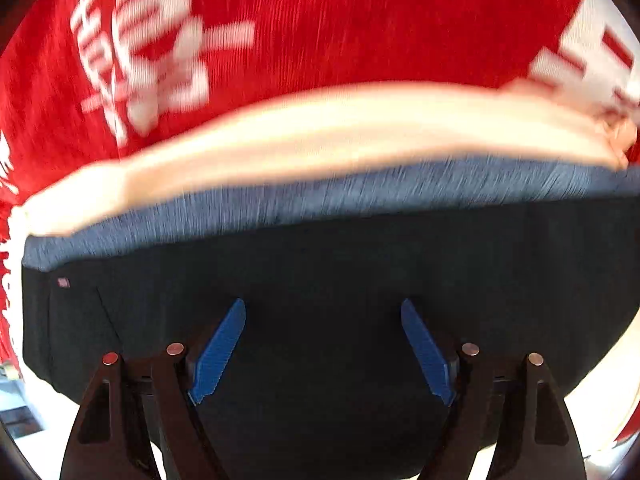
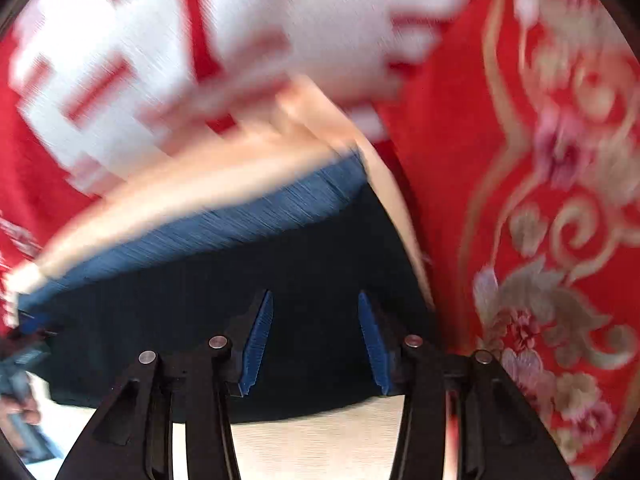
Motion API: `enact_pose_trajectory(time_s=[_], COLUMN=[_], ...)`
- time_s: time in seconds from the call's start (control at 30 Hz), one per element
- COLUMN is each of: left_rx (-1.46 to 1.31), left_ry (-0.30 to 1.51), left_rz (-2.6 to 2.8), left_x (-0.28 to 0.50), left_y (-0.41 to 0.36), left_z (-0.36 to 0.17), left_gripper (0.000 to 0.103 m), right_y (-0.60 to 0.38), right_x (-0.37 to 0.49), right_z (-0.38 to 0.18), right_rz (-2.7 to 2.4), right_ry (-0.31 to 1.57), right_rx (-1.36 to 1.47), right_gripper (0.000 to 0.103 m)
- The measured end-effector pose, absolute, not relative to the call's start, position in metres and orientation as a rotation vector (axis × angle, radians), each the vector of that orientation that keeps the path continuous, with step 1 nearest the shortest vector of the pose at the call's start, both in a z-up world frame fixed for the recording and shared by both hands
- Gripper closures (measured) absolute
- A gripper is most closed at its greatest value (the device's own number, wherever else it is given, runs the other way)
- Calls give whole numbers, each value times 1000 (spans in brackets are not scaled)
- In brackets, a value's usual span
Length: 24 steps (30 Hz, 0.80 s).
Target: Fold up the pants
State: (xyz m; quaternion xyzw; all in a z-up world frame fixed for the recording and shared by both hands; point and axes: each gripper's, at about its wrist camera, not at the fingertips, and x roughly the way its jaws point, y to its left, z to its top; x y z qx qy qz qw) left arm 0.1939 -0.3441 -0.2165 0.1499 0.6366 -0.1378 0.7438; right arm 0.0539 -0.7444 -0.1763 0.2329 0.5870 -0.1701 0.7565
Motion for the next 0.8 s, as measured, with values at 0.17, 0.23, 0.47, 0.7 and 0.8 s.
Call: enact_pose_trajectory(time_s=[0.17, 0.23, 0.47, 0.7, 0.8], left_rx=[307, 280, 305, 360, 362], left_ry=[1419, 1406, 1366, 1336, 1306], left_rz=[-264, -226, -69, -164, -223], left_x=[188, 196, 254, 254, 256], left_y=[-292, -263, -163, -117, -117], left_z=[-194, -184, -200, -229, -233], left_gripper=[20, 20, 20, 10, 9], right_y=[-714, -673, -472, -396, -396], right_x=[18, 18, 57, 92, 86], right_z=[-157, -164, -212, -256, -252], right_rz=[-212, -59, 361, 327, 283], right_ry=[1229, 1234, 1247, 1189, 1180], right_rx=[854, 1009, 1239, 1355, 1381], right_gripper=[54, 54, 54, 54, 54])
